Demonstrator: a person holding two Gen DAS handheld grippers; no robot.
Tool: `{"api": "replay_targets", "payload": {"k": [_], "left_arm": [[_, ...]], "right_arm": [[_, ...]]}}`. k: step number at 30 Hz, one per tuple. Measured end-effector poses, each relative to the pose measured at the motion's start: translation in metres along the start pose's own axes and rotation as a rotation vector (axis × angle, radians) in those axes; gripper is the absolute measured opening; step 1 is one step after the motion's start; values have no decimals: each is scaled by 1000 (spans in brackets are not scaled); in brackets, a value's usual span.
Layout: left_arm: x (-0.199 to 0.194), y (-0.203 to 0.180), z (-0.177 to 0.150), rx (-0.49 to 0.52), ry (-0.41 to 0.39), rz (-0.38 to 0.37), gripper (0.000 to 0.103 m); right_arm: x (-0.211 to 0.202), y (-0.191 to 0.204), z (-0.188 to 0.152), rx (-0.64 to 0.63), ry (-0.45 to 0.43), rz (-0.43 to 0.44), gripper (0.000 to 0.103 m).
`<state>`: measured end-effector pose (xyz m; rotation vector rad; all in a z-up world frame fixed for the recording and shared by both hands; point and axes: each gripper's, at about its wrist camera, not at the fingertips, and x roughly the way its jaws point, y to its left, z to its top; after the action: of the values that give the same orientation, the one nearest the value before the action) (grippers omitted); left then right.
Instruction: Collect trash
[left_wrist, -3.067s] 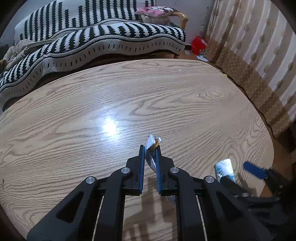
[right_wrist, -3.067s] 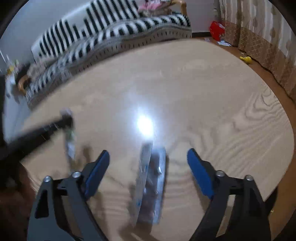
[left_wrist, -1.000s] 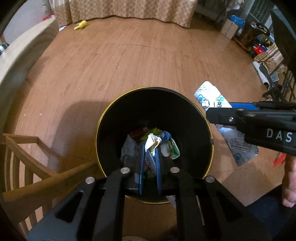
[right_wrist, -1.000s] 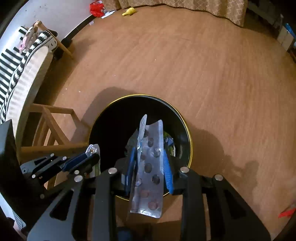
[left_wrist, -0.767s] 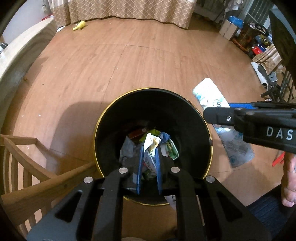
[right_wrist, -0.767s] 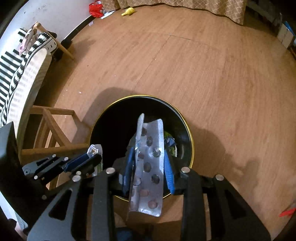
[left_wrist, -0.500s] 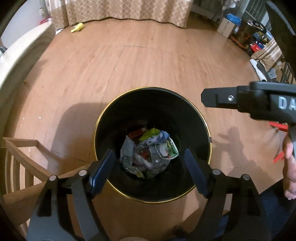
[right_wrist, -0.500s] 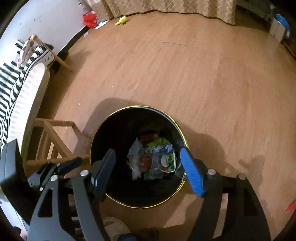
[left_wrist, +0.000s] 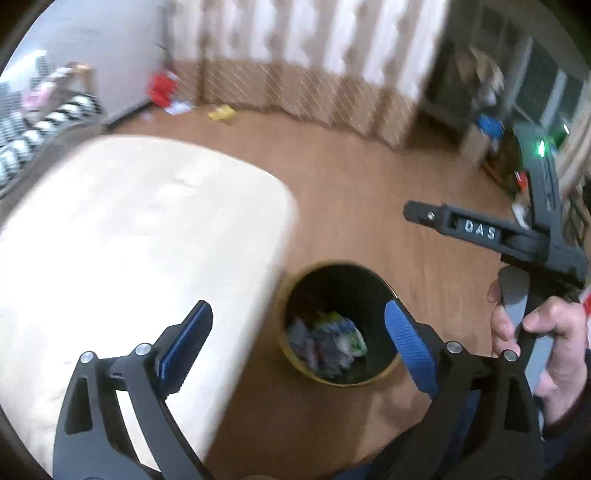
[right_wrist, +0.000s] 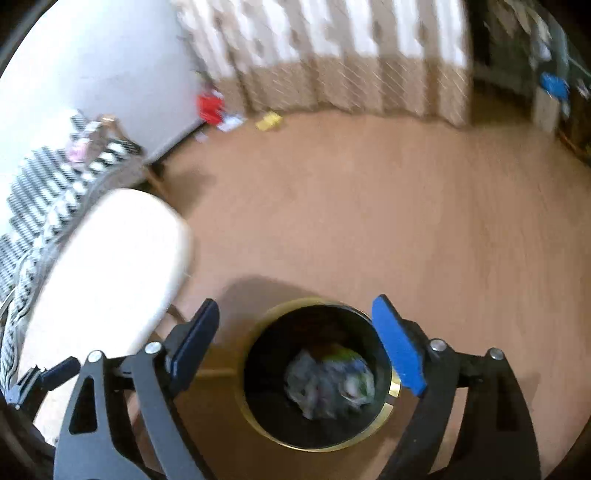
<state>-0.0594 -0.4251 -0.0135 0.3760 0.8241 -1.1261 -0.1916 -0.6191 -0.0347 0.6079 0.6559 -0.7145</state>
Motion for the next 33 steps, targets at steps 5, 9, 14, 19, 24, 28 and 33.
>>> {"api": "replay_targets", "payload": {"k": [5,9,14,19,24,28,33], "left_arm": [[-99,102,-31,-208,-115,263,96],[-161,176,-77,-395,-123,526,97],[-226,230,-146,-562,-104,736,96],[-275,253,-208,-693,-102,813,96],[-305,268,-246,-769,-113,847,96],[-316,290,-263,-781,-111,862,96],[-313,302,-270,-772,-105,864,96]], "right_arm": [[-13,126,-12,-242,9,161,87],[-10,240,-51,-454,79,294,87],[-26,341,-101,-652,117,420,87],[-40,401,-137,-755,124,489,87],[-40,451,-180,-817,158,520,87],[-40,471,-203,-858,163,519,87],[-35,476,-212,-865,169,513,87]]}}
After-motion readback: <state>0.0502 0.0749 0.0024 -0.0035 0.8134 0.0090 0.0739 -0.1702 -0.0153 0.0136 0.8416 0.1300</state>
